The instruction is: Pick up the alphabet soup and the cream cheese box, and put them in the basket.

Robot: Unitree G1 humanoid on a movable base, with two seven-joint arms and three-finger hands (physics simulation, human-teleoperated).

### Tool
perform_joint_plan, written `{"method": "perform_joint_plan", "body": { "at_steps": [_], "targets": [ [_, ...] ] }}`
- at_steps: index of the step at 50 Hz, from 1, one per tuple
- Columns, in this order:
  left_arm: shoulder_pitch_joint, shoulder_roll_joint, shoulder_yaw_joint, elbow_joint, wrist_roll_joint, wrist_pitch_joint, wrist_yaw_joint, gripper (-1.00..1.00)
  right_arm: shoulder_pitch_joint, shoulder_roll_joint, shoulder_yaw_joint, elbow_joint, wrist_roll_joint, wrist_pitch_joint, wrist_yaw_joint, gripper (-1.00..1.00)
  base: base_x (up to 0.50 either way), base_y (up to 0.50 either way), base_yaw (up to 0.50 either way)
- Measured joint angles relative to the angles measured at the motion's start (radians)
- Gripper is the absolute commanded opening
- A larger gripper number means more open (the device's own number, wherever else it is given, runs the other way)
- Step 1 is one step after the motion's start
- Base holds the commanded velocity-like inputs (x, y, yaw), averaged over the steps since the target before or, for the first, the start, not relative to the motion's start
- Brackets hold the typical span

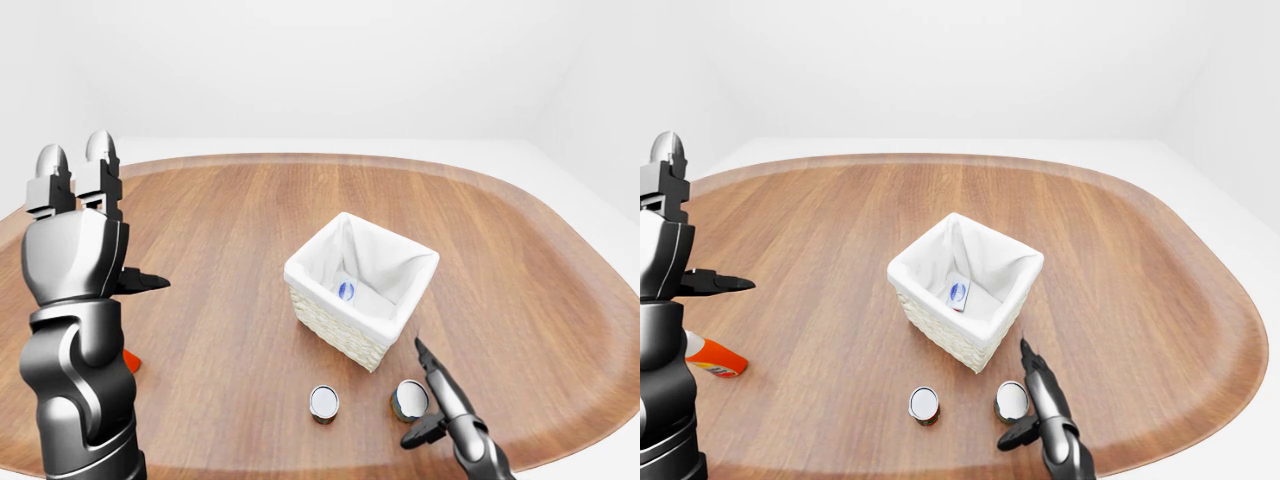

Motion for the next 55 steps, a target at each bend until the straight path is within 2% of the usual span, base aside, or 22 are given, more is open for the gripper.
{"method": "perform_joint_plan", "body": {
  "at_steps": [27, 28, 29, 30, 31, 45, 55],
  "targets": [
    [0.000, 0.001, -0.001, 0.002, -0.001, 0.000, 0.003, 1.00, -0.058, -0.008, 0.025, 0.108, 0.004, 0.000, -0.045, 1.00, 0.00, 0.00, 0.00],
    [0.000, 0.001, -0.001, 0.002, -0.001, 0.000, 0.002, 1.00, -0.061, -0.008, 0.026, 0.113, 0.004, 0.000, -0.047, 0.03, 0.00, 0.00, 0.00],
    [0.000, 0.001, -0.001, 0.002, -0.001, 0.000, 0.002, 1.00, -0.063, -0.009, 0.028, 0.117, 0.002, 0.000, -0.047, 0.03, 0.00, 0.00, 0.00],
    [0.000, 0.001, -0.001, 0.002, -0.001, 0.000, 0.002, 1.00, -0.065, -0.011, 0.028, 0.121, 0.002, 0.000, -0.049, -0.92, 0.00, 0.00, 0.00],
    [0.000, 0.001, -0.001, 0.002, -0.001, 0.000, 0.002, 1.00, -0.064, -0.012, 0.029, 0.119, 0.007, 0.000, -0.049, -1.00, 0.00, 0.00, 0.00],
    [0.000, 0.001, -0.001, 0.007, -0.002, 0.000, 0.006, 1.00, -0.092, -0.015, 0.035, 0.146, -0.023, 0.000, -0.064, -1.00, 0.00, 0.00, 0.00],
    [0.000, 0.002, -0.002, 0.010, -0.002, 0.000, 0.008, 1.00, -0.088, -0.023, 0.015, 0.125, 0.019, 0.000, -0.089, -1.00, 0.00, 0.00, 0.00]
  ]
}}
